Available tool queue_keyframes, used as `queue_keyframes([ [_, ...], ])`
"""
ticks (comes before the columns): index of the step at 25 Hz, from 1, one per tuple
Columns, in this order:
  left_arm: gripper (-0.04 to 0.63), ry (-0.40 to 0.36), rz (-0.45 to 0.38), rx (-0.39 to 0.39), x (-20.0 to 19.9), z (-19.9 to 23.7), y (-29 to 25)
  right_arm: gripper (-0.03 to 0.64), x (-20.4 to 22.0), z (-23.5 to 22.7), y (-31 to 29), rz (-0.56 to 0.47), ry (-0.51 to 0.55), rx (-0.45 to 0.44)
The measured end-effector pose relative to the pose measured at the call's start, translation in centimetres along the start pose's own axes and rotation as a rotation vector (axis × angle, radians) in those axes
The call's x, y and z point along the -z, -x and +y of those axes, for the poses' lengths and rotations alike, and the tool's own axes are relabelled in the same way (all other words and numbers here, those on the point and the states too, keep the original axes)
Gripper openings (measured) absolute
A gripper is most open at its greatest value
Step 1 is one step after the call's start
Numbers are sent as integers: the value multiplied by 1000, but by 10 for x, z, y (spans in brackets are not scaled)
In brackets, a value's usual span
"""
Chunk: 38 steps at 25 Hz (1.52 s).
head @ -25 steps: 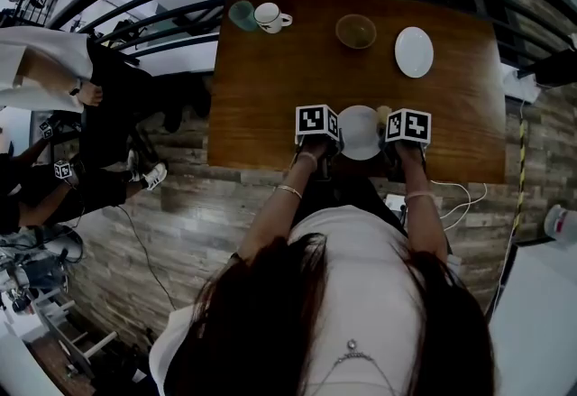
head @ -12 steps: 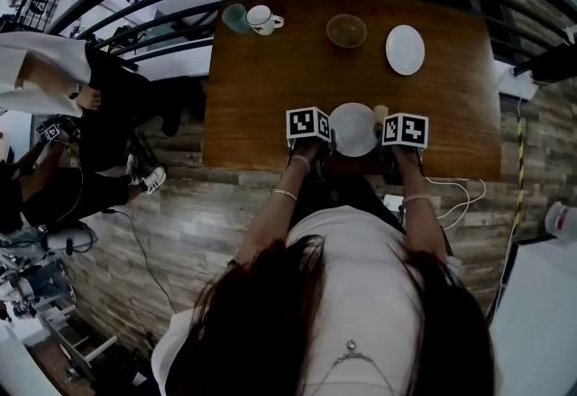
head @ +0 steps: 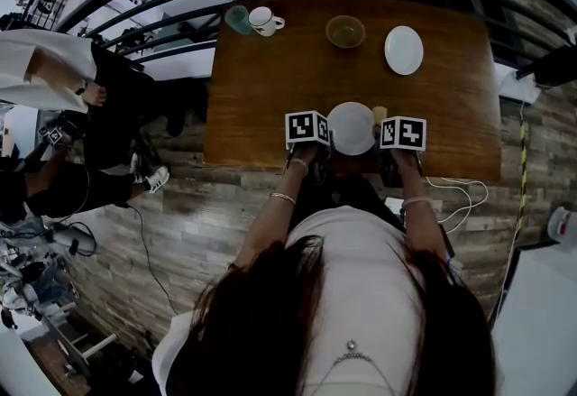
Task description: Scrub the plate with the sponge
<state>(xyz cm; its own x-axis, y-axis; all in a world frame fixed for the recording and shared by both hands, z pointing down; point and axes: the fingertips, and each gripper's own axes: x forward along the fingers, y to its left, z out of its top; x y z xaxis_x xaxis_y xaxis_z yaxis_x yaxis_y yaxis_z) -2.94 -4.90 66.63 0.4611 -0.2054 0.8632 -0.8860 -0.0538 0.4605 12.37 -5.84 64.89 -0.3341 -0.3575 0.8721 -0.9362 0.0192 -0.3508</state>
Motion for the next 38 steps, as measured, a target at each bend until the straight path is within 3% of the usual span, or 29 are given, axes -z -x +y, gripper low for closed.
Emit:
queue_keyframes([
  [19,44,-4,-142,-56,6,-26,11,92,16,-10,19,-22,131,6],
  [38,28,-83,-169,-68,-3,-24,29,92,6,3,23,-75,86,17],
])
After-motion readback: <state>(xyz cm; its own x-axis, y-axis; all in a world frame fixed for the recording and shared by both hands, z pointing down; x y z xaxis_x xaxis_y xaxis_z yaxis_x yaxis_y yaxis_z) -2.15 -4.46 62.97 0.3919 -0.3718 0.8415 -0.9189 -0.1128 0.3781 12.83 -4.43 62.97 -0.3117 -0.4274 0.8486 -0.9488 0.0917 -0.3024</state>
